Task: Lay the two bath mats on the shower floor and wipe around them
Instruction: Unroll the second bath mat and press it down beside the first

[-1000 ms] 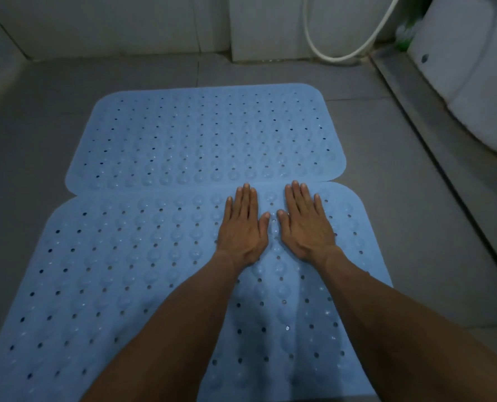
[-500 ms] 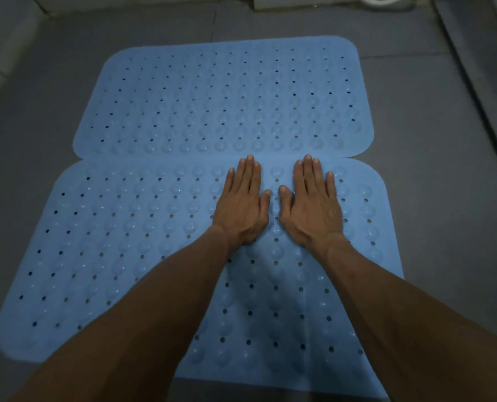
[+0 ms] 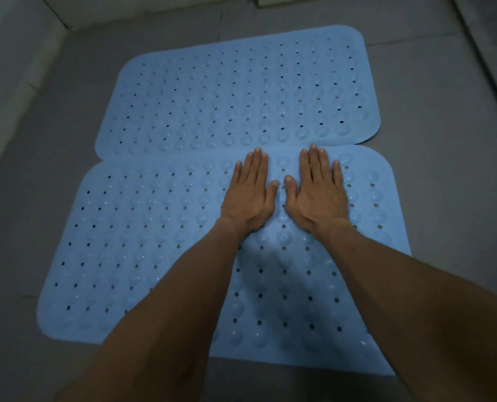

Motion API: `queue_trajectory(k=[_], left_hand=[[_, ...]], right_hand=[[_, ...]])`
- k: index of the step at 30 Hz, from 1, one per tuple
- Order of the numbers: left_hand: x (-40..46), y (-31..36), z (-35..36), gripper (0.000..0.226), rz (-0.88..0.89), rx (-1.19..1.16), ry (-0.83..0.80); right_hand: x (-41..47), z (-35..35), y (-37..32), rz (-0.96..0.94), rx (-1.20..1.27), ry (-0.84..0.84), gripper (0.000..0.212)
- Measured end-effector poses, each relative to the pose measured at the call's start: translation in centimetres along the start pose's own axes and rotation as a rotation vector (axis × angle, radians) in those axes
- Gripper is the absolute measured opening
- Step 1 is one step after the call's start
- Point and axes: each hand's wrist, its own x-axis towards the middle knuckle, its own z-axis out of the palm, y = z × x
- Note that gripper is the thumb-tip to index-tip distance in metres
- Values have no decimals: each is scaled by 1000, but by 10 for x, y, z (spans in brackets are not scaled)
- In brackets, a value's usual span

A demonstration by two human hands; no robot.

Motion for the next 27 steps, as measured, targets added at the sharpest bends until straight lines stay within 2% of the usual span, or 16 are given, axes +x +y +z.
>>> queue_trajectory(k=[14, 17, 21, 24, 27], left_hand=[[0, -4, 4, 66, 27, -29, -40], [-1, -5, 0, 66, 30, -38, -64], [0, -11, -18, 66, 57, -168, -194], [-20, -32, -31, 62, 42, -180, -88], [-70, -68, -33, 61, -72, -103, -15]], right_hand=[[-5, -3, -6, 57, -60, -26, 69], [-5, -5, -7, 58, -74, -79, 69], [0, -16, -11, 86, -108, -212, 70], [-12, -22, -25, 79, -135, -203, 71], [-48, -12, -48, -22, -131, -135, 70]])
